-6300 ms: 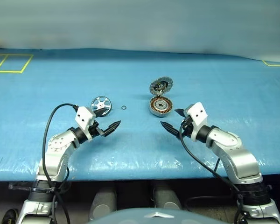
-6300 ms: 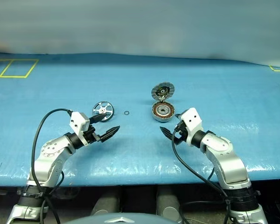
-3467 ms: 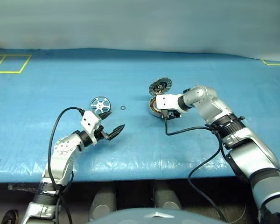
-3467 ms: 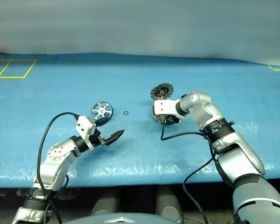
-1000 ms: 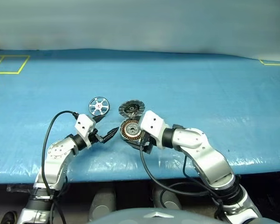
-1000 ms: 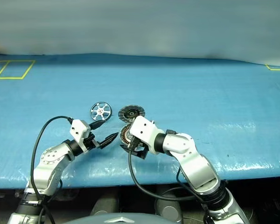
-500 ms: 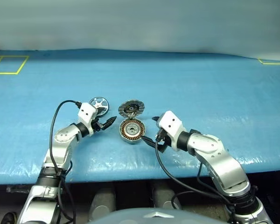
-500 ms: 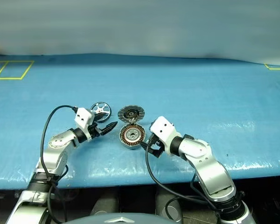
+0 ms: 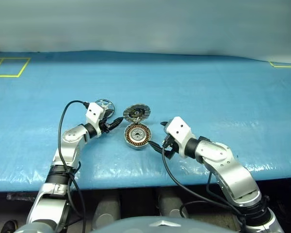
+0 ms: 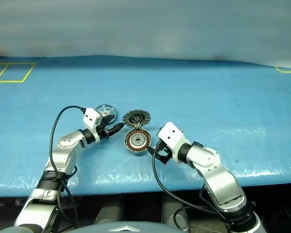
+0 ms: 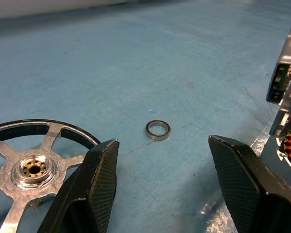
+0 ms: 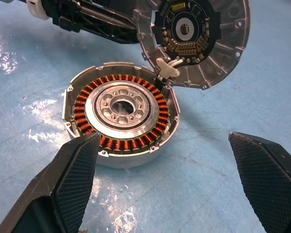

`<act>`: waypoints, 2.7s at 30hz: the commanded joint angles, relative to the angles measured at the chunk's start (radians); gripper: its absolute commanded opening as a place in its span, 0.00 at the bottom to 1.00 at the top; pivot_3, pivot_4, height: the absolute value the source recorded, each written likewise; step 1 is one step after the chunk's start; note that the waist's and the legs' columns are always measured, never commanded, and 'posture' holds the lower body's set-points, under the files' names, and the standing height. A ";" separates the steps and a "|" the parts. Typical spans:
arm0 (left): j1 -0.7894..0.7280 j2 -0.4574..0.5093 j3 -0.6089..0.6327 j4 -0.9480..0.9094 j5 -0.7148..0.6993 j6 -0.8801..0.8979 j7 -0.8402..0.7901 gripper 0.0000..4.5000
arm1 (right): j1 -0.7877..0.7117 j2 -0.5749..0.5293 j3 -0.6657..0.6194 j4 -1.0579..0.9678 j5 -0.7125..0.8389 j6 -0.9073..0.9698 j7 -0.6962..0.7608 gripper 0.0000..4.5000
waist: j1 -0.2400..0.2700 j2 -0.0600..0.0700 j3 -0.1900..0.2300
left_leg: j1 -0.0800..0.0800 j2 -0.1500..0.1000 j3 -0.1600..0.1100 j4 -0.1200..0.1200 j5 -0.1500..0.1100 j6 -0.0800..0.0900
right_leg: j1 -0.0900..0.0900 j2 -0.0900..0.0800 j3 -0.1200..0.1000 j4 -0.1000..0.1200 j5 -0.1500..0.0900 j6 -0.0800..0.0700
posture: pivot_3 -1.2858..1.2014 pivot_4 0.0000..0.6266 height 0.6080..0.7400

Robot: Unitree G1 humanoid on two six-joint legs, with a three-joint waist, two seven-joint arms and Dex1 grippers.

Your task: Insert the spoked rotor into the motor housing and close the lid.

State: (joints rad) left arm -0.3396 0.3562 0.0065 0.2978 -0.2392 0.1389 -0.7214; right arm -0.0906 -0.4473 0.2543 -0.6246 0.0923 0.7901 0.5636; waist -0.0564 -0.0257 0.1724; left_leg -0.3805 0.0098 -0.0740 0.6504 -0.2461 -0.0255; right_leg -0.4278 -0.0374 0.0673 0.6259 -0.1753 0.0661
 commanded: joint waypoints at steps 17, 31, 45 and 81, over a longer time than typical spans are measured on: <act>-0.177 -0.062 -0.072 0.214 0.107 0.001 0.041 0.72 | 0.003 0.003 -0.009 0.017 0.017 -0.044 -0.042 1.00 | 0.005 0.000 0.000 | 0.000 -0.001 0.000 0.001 0.000 0.000 | 0.000 0.000 0.000 0.000 0.000 0.001 | 0.52 0.24 1.00; -0.299 -0.087 -0.124 0.416 0.201 0.002 0.056 0.67 | 0.012 0.003 -0.002 0.026 0.012 -0.058 -0.056 1.00 | 0.006 0.000 0.000 | 0.000 -0.001 0.000 0.001 0.000 0.000 | 0.001 0.000 0.000 0.000 0.001 0.001 | 0.52 0.24 1.00; -0.270 -0.060 -0.149 0.401 0.249 0.037 0.053 0.15 | -0.003 0.002 0.005 0.046 0.007 -0.074 -0.069 1.00 | 0.005 -0.001 -0.001 | 0.002 -0.001 0.000 0.001 0.000 0.000 | 0.002 0.000 0.000 0.000 0.001 0.002 | 0.52 0.24 1.00; 0.044 0.191 -0.086 -0.297 -0.122 0.195 -0.377 0.15 | 0.085 -0.037 -0.086 0.157 0.169 -0.266 0.100 1.00 | 0.000 -0.001 0.000 | 0.001 0.000 0.000 0.001 0.000 0.000 | 0.001 0.000 0.000 0.000 0.000 0.000 | 0.52 0.24 1.00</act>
State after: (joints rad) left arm -0.2762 0.5426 -0.0727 0.0360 -0.3562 0.3421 -1.0912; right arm -0.0105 -0.4800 0.1848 -0.4394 0.2584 0.5452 0.6694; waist -0.0568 -0.0263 0.1722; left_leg -0.3800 0.0098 -0.0737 0.6509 -0.2461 -0.0254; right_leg -0.4272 -0.0374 0.0678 0.6258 -0.1751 0.0663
